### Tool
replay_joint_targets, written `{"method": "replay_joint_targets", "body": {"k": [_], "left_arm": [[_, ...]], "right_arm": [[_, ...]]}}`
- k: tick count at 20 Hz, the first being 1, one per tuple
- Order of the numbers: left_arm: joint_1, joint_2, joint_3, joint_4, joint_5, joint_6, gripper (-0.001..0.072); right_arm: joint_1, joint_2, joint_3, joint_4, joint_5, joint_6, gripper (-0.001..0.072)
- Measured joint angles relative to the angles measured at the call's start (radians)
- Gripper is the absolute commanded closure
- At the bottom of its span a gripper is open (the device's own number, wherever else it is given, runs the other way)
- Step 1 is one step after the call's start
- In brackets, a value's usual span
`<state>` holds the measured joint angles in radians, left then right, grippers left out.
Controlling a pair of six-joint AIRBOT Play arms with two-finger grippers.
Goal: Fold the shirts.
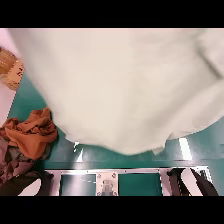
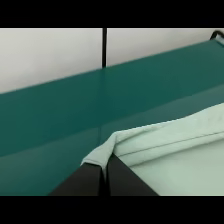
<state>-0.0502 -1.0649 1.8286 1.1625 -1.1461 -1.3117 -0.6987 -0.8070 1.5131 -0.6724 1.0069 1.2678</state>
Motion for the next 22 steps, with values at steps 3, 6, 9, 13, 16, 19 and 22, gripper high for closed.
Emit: {"method": "replay_joint_targets", "body": {"k": [3, 6, 9, 13, 16, 19, 22], "left_arm": [[0.0, -0.176, -0.054, -0.045, 0.037, 0.036, 0.0683], [0.0, -0.366, -0.076, -0.076, 0.078, 0.061, 0.0683], [0.0, -0.526, -0.082, -0.092, 0.13, 0.068, 0.0683], [0.0, -0.653, -0.085, -0.116, 0.208, 0.07, 0.0683], [0.0, -0.714, -0.085, -0.123, 0.232, 0.07, 0.0683], [0.0, -0.77, -0.086, -0.125, 0.236, 0.064, 0.0683], [-0.003, -0.822, -0.087, -0.125, 0.235, 0.06, 0.0682]], "right_arm": [[0.089, -0.146, -0.13, 0.023, -0.055, -0.074, 0.069], [0.181, -0.355, -0.175, 0.03, -0.143, -0.128, 0.069], [0.241, -0.571, -0.134, 0.038, -0.214, -0.151, 0.069], [0.278, -0.796, -0.029, 0.043, -0.256, -0.164, 0.0691], [0.285, -0.888, 0.01, 0.02, -0.264, -0.167, 0.0691], [0.286, -0.93, 0.021, -0.079, -0.243, -0.155, 0.0691], [0.286, -0.947, -0.005, -0.183, -0.22, -0.145, 0.0691]]}}
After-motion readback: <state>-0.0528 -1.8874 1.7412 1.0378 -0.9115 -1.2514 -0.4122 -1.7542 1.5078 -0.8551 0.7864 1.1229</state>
